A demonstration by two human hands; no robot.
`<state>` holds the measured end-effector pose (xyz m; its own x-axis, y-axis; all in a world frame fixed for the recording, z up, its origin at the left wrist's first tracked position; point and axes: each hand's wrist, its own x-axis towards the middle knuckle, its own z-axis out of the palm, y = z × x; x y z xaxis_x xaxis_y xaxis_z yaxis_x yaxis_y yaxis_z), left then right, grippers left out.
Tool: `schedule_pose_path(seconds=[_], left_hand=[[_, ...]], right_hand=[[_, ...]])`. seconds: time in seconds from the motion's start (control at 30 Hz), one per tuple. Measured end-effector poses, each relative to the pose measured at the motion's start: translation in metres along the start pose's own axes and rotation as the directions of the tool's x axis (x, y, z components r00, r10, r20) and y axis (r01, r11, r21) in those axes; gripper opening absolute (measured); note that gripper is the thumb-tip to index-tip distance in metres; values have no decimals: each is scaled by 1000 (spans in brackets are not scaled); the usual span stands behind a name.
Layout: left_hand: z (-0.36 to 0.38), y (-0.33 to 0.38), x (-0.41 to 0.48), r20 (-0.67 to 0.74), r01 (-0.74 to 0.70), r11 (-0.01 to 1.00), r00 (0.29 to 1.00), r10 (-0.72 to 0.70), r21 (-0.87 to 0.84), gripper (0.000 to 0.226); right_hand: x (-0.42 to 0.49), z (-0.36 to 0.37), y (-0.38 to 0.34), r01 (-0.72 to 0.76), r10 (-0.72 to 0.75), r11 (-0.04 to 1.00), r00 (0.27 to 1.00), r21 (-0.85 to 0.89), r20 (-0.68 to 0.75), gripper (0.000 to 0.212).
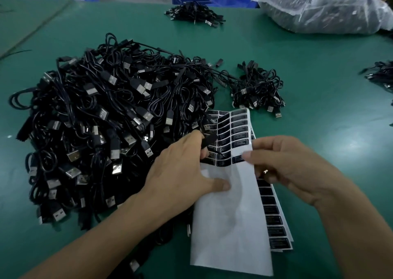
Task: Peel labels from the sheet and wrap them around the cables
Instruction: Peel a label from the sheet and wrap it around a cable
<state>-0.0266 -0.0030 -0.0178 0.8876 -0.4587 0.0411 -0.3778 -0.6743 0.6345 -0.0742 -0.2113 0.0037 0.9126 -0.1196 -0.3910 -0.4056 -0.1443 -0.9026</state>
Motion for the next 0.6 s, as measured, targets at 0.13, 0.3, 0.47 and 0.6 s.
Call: schedule_pose_path(seconds=[0.13, 0.3, 0.47, 0.6], left_hand=[[1, 0, 0, -58, 8, 995, 998, -14, -101, 55], [-1, 1, 1, -128, 24, 942, 989, -70, -333, 61], [-1, -1, 3, -61, 16, 919, 997, -44, -393, 43], [-3, -4, 5, 28, 10, 853, 1000, 6, -522, 38]], right_hand=[[-1, 2, 4, 80, -82, 989, 997, 123, 8, 15], [-2, 6, 0, 100, -138, 957, 983, 271, 123, 32], [-2, 19, -1, 74, -137, 929, 979, 363, 150, 41], [-1, 24, 1, 108, -145, 940, 985, 323, 91, 36]])
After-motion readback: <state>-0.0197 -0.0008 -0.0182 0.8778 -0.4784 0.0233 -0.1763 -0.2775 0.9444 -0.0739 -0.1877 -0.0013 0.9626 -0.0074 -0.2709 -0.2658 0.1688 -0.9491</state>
